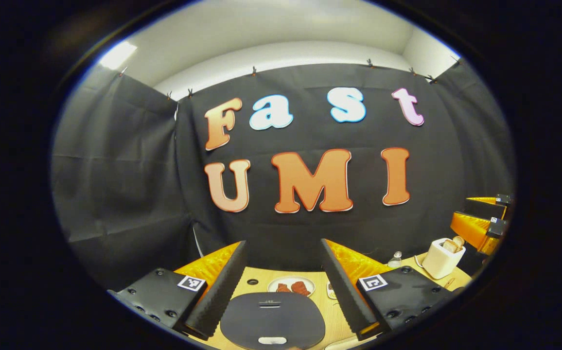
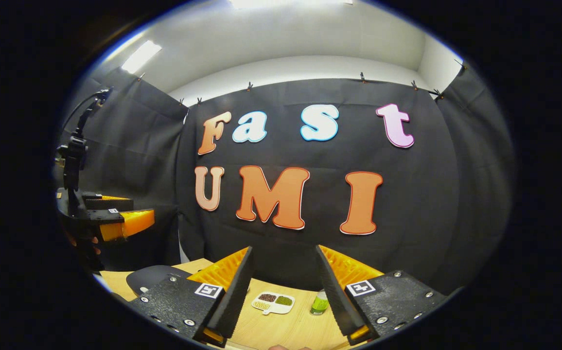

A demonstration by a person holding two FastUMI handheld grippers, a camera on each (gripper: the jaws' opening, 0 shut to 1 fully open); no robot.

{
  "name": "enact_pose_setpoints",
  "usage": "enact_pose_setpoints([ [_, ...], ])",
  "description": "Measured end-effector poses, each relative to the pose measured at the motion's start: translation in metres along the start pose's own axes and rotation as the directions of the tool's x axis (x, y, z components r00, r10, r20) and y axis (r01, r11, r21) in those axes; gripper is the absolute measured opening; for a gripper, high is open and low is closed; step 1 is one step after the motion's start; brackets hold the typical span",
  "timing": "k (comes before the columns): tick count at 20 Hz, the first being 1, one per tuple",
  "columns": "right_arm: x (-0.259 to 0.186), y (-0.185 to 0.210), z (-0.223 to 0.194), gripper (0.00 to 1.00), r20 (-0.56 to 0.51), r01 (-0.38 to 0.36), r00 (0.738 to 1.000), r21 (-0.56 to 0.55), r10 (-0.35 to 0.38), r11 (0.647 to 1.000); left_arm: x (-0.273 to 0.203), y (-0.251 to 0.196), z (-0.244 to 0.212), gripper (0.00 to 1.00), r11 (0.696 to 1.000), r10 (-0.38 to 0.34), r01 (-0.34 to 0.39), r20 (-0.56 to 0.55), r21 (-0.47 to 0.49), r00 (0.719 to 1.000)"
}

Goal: Close the left gripper, press the button to open the rice cooker; take a wooden spoon from the chopstick holder with the right hand, scoop a spoonful of rice and pour it into the rice cooker, then put the wooden spoon back into the chopstick holder.

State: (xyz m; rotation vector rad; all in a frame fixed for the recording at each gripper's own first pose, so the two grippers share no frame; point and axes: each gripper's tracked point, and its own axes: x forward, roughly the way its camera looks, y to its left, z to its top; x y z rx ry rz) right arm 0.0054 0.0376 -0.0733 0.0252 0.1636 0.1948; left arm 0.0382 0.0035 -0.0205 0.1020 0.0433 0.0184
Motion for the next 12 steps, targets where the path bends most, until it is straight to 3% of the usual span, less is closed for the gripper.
enact_pose_setpoints([
  [2,-0.003,-0.001,-0.001,0.83,0.001,0.007,1.000,-0.014,-0.007,1.000,-0.008,-0.005,0.006,1.00,1.000,0.002,-0.002,0.032,0.006,0.999],
  [3,-0.004,-0.001,0.002,0.78,0.004,0.009,1.000,-0.016,-0.009,1.000,-0.010,-0.008,0.008,1.00,1.000,0.007,-0.006,0.041,-0.003,0.999],
  [8,-0.008,-0.002,0.011,0.81,0.032,0.008,0.999,0.004,-0.008,1.000,-0.025,-0.010,0.012,0.99,1.000,0.014,-0.012,0.067,-0.022,0.998],
  [12,-0.009,0.000,0.009,0.81,0.027,0.006,1.000,0.000,-0.006,1.000,-0.030,-0.016,0.004,0.98,0.999,0.012,-0.014,0.060,0.033,0.998],
])
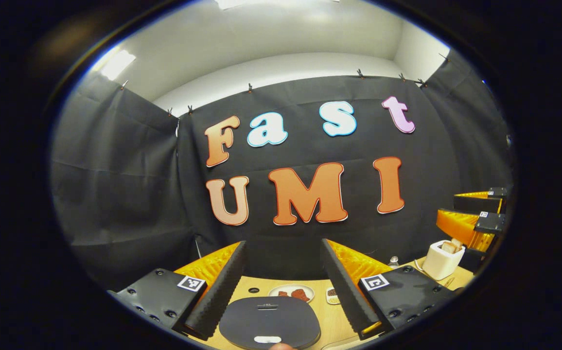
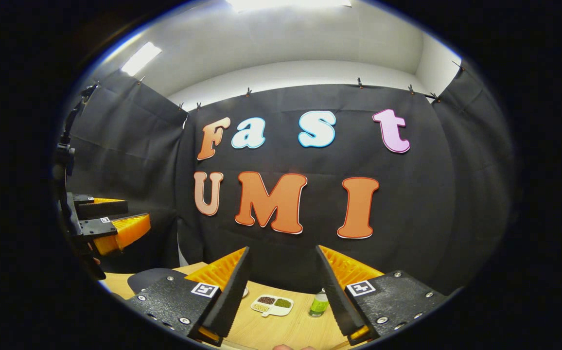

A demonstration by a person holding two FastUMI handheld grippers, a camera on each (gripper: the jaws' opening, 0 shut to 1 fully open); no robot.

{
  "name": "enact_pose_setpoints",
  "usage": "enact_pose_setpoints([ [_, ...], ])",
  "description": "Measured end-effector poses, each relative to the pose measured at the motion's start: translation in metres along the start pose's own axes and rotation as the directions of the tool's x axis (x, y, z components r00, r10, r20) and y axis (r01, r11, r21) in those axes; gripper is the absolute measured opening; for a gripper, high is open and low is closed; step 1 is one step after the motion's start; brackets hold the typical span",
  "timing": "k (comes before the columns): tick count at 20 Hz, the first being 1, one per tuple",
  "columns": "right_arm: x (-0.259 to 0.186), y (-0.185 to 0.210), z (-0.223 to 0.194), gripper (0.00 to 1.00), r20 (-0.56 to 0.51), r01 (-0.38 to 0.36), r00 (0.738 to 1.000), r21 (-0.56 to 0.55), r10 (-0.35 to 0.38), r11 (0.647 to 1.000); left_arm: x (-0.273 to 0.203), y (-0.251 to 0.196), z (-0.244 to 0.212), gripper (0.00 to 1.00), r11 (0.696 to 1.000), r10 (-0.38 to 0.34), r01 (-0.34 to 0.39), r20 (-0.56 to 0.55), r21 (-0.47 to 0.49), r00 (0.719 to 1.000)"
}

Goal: Close the left gripper, press the button to open the rice cooker; take a wooden spoon from the chopstick holder with the right hand, scoop a spoonful of rice and pour it into the rice cooker, then put the wooden spoon back into the chopstick holder.

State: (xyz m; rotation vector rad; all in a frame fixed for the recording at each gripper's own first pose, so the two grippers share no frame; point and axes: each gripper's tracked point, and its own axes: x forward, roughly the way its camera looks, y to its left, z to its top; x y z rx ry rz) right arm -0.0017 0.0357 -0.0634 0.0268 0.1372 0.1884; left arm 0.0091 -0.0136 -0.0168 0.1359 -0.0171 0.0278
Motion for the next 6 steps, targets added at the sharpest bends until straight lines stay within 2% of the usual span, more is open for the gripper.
enact_pose_setpoints([
  [6,0.0002,0.0015,0.0050,0.83,0.009,-0.007,1.000,0.011,0.007,1.000,-0.0013,-0.0014,0.0069,1.00,1.000,-0.006,0.006,0.024,-0.007,1.000],
])
